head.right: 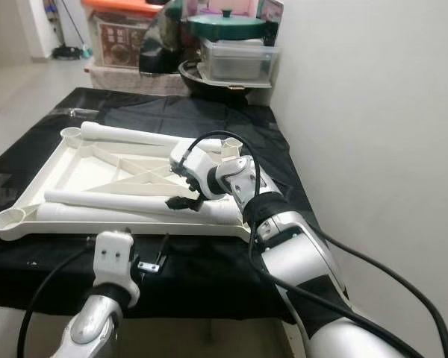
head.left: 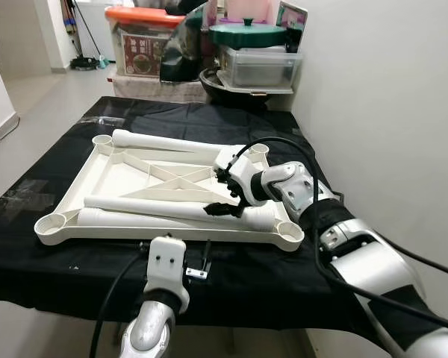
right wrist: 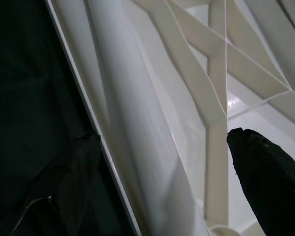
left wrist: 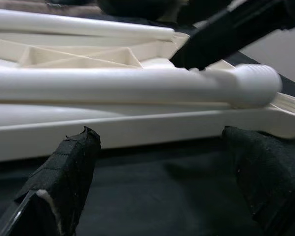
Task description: Building children table
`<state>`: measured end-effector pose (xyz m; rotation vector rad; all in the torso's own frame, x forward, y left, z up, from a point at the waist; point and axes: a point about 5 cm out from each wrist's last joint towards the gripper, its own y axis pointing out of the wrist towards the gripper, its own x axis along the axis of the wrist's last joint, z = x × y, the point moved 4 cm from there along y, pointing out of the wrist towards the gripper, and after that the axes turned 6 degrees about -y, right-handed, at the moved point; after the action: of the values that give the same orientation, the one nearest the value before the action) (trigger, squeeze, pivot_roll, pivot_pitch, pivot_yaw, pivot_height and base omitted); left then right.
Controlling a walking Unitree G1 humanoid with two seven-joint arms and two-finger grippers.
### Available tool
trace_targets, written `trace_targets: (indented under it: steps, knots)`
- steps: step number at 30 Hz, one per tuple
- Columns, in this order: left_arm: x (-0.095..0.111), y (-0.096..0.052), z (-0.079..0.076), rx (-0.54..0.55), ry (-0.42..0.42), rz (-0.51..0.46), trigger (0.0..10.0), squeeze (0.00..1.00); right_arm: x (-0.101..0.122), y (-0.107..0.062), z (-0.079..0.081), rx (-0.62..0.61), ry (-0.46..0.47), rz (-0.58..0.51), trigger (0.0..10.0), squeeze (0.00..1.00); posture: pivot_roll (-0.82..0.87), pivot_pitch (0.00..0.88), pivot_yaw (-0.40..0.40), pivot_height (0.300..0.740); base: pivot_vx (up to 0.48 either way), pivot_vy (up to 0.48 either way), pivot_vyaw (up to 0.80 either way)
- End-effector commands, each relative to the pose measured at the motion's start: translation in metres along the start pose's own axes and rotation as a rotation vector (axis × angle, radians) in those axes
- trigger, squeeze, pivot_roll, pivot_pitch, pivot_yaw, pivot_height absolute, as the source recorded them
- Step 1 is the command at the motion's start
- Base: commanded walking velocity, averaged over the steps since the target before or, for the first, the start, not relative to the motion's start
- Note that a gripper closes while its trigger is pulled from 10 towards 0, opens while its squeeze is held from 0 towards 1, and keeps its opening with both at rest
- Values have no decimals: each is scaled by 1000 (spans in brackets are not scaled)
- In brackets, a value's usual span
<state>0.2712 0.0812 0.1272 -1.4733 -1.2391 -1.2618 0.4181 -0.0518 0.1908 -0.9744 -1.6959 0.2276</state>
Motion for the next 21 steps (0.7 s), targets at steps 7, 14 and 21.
trace_targets:
  steps: [7, 14, 21]
  knots:
    - [8, -8, -16, -21, -85, -7, 10000, 0, -10, 3, 0, -10, -13, 97, 10000, 0, 143, 31, -139, 740, 0, 0, 0]
    - [9, -12, -19, -22, -97, 2, 10000, 0, -7, 7, 3, -10, -10, 103, 10000, 0, 139, 42, -143, 740, 0, 0, 0]
    - [9, -12, -22, -21, -105, 9, 10000, 0, 0, 8, 4, 9, -11, 73, 10000, 0, 136, 34, -149, 740, 0, 0, 0]
